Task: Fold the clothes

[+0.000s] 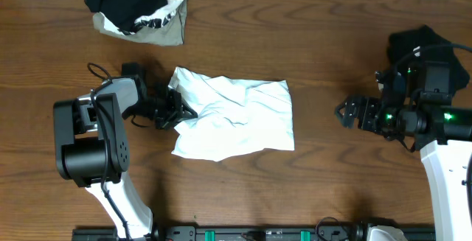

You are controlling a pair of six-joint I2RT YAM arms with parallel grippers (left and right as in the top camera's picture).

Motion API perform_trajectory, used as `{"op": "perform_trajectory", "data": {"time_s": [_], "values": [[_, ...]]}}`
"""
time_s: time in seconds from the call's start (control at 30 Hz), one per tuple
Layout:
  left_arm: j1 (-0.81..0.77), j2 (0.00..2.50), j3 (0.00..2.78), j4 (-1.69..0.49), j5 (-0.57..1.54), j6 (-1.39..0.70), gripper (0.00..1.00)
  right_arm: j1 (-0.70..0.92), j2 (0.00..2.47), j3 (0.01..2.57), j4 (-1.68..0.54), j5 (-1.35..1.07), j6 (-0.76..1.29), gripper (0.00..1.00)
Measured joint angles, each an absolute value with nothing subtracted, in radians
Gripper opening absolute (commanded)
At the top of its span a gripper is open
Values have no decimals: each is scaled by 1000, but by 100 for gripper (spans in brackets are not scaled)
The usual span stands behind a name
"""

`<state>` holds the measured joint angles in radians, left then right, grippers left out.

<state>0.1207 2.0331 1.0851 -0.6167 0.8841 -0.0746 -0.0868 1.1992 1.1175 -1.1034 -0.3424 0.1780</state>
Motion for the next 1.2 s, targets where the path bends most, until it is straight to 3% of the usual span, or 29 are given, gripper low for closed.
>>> {"op": "perform_trajectory", "data": {"time_s": [0.33,0.7,0.93,1.2], "values": [[115,2025,1102,-642,850,-112,6,-87,1199,1118,-1115,-321,173,99],[110,1840,1121,-803,420,-165,6,-87,1215,1118,-1108,-294,148,99],[86,1722,1121,-841,350,-181,6,-87,1279,1118,-1106,-291,148,99],[-50,1674,1121,-845,262,-247,6,-85,1352,1118,-1098,-291,148,99]]}}
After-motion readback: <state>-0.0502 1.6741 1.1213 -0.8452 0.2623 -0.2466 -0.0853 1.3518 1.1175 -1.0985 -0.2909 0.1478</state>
